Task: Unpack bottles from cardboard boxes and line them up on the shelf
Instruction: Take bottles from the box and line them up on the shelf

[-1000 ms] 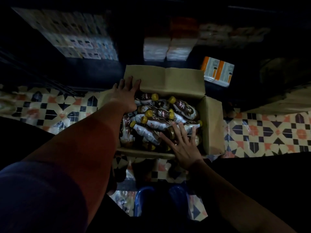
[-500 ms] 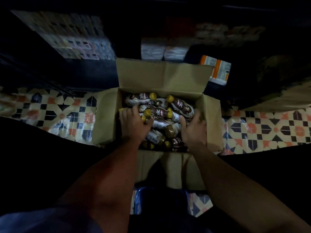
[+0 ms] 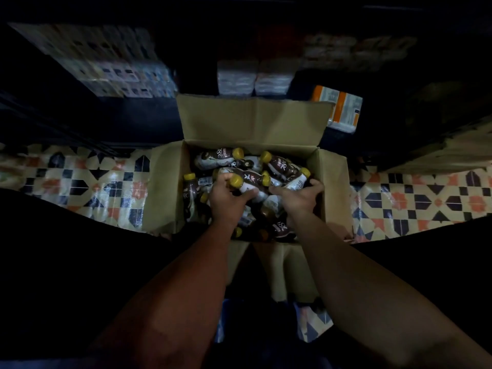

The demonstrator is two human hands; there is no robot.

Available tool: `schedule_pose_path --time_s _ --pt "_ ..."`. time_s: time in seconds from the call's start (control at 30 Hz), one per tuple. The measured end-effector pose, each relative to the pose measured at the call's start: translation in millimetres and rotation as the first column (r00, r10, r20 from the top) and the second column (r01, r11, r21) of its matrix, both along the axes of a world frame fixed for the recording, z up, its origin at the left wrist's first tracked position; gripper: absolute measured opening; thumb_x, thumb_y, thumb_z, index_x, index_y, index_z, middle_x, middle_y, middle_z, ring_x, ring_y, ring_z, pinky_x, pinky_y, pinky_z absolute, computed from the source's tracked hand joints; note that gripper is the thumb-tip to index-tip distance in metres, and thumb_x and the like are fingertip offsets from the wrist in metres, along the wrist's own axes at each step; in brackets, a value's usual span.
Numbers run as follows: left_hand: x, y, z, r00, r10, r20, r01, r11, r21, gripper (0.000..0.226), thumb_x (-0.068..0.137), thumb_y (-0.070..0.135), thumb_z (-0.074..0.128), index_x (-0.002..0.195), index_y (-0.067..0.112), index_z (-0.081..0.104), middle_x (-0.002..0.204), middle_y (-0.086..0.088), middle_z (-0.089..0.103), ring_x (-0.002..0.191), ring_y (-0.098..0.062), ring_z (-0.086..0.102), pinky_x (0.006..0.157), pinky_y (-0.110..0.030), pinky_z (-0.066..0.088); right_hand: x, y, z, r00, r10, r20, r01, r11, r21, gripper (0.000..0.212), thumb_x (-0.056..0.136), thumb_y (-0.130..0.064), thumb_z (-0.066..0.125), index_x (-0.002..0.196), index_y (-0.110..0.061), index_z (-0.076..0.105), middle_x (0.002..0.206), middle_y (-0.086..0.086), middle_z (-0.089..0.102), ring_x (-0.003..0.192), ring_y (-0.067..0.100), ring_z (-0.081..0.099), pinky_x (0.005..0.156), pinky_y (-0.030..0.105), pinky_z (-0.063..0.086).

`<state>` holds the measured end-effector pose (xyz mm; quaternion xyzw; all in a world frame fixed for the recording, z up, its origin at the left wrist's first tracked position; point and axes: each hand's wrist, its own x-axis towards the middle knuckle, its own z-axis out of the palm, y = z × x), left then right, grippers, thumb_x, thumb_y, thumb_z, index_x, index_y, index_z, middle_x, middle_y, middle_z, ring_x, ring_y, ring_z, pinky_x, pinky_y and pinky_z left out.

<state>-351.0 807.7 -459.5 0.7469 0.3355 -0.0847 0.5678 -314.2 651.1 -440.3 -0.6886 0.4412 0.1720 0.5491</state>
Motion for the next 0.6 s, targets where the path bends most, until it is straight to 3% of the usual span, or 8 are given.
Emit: schedule_pose_path --time_s 0.07,0.13,0.23,0.33,0.43,0.5,0.57,0.6 --pt "5 -9 -1 1.0 0.006 -0.001 -0.006 0.999 -0.051 0.051 0.065 0.031 0.093 0.106 0.019 0.065 0.104 -0.001 0.075 0.097 -0.019 0.072 0.09 -0.047 0.06 0 2 -2 1.0 -0.003 0.004 0.003 1.0 0.027 0.085 0.062 -0.016 0.096 0.132 -0.019 0.046 0.122 0.004 0.061 0.106 0.023 0.062 0.094 0.044 0.056" --pt "10 -17 7 1.0 -0.028 -0.011 0.028 0.999 -0.033 0.037 0.082 0.028 0.083 0.112 0.022 0.061 0.109 0.0 0.072 0.102 -0.02 0.069 0.094 -0.044 0.057 -1 2 -3 1.0 0.016 0.008 -0.016 0.999 0.048 0.072 0.06 -0.019 0.095 0.121 -0.02 0.057 0.115 0.006 0.068 0.099 0.024 0.067 0.089 0.047 0.059" --pt "12 -30 22 0.991 -0.135 -0.022 0.135 0.991 -0.015 0.037 0.099 0.03 0.065 0.132 0.022 0.052 0.116 0.002 0.065 0.108 -0.02 0.059 0.093 -0.03 0.044 -4 2 -4 0.998 0.02 0.06 -0.024 0.998 0.061 0.074 0.06 -0.025 0.09 0.124 -0.03 0.053 0.112 0.001 0.066 0.1 0.025 0.066 0.089 0.05 0.059" --pt "11 -33 25 0.984 -0.164 0.065 0.166 0.986 -0.016 0.035 0.101 0.038 0.059 0.132 0.024 0.05 0.117 -0.001 0.069 0.11 -0.022 0.063 0.099 -0.037 0.049 -2 3 0 0.986 0.108 0.131 -0.116 0.992 0.049 0.078 0.066 -0.022 0.085 0.132 -0.035 0.045 0.112 -0.002 0.064 0.1 0.021 0.066 0.082 0.042 0.06" --pt "21 -28 31 0.979 -0.17 0.116 0.175 0.984 -0.04 0.039 0.096 0.052 0.056 0.126 0.027 0.053 0.115 0.002 0.068 0.111 -0.018 0.063 0.104 -0.043 0.049 6 2 14 0.91 0.35 0.22 -0.337 0.937 -0.097 0.072 0.066 -0.027 0.08 0.125 -0.043 0.043 0.115 -0.002 0.063 0.099 0.019 0.065 0.079 0.041 0.058" --pt "33 -23 51 0.971 -0.213 0.105 0.225 0.966 -0.127 0.043 0.099 0.052 0.055 0.136 0.031 0.051 0.129 0.005 0.065 0.121 -0.013 0.059 0.109 -0.035 0.046 11 1 31 0.852 0.452 0.263 -0.424 0.892 -0.158 0.068 0.065 -0.024 0.078 0.12 -0.044 0.043 0.111 0.001 0.065 0.097 0.021 0.066 0.082 0.044 0.058" --pt "43 -19 78 0.962 -0.259 0.089 0.271 0.945 -0.185 0.043 0.106 0.044 0.05 0.147 0.034 0.045 0.142 0.01 0.056 0.128 -0.005 0.049 0.104 -0.017 0.04 14 -1 55 0.823 0.482 0.301 -0.455 0.876 -0.159 0.062 0.071 -0.013 0.077 0.12 -0.036 0.046 0.102 0.001 0.067 0.091 0.02 0.067 0.076 0.038 0.057" --pt "48 -17 93 0.96 -0.269 0.082 0.28 0.941 -0.192 0.046 0.106 0.046 0.048 0.151 0.034 0.043 0.145 0.012 0.052 0.13 -0.004 0.045 0.104 -0.017 0.036 15 -2 71 0.808 0.497 0.317 -0.471 0.868 -0.16 0.059 0.073 -0.008 0.076 0.119 -0.032 0.047 0.098 -0.001 0.068 0.088 0.016 0.067 0.072 0.035 0.055"
